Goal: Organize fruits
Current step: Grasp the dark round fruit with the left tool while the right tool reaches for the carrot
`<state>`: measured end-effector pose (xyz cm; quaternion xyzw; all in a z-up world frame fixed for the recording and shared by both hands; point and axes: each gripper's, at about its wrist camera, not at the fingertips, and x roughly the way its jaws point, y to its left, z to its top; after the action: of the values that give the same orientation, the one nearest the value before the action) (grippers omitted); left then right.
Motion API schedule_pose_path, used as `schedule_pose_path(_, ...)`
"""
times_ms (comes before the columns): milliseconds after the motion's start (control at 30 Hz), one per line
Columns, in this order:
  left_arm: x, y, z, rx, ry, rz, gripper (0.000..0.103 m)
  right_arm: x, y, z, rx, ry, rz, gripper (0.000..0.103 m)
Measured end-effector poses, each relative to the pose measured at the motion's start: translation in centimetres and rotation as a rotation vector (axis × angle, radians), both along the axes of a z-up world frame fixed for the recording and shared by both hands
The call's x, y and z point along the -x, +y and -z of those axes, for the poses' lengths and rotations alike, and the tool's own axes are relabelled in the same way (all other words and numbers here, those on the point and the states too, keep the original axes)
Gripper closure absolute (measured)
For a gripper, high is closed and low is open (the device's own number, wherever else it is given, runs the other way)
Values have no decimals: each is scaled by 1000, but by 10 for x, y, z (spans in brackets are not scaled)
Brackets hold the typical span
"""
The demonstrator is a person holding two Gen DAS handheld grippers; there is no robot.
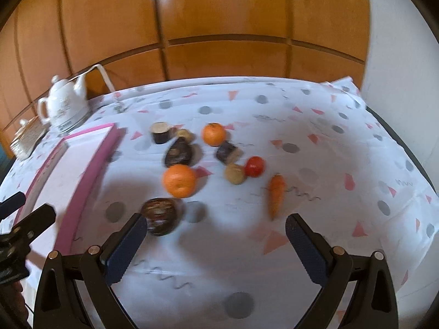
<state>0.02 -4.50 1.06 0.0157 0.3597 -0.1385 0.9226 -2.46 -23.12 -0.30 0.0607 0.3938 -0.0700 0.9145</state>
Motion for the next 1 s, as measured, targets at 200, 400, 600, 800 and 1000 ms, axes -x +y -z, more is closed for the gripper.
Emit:
schedule_pose_path(200,-20,-46,11,-23,115,188,0,3,-45,4,11,36,135,1)
schedule_pose_path(400,-35,-79,29,-39,175,225,10,14,-77,8,13,54,214,1)
schedule_pose_path(600,-50,-91,39,-63,197,206,22,18,-89,11,-2,59,236,1)
schedule_pose_path(800,-55,-108,48,-83,205,245,27,19,-92,14,-20,63,231,2)
schedule_pose_path(1000,-58,-113,58,-74,225,266,51,10,-90,14,-32,62,196,10)
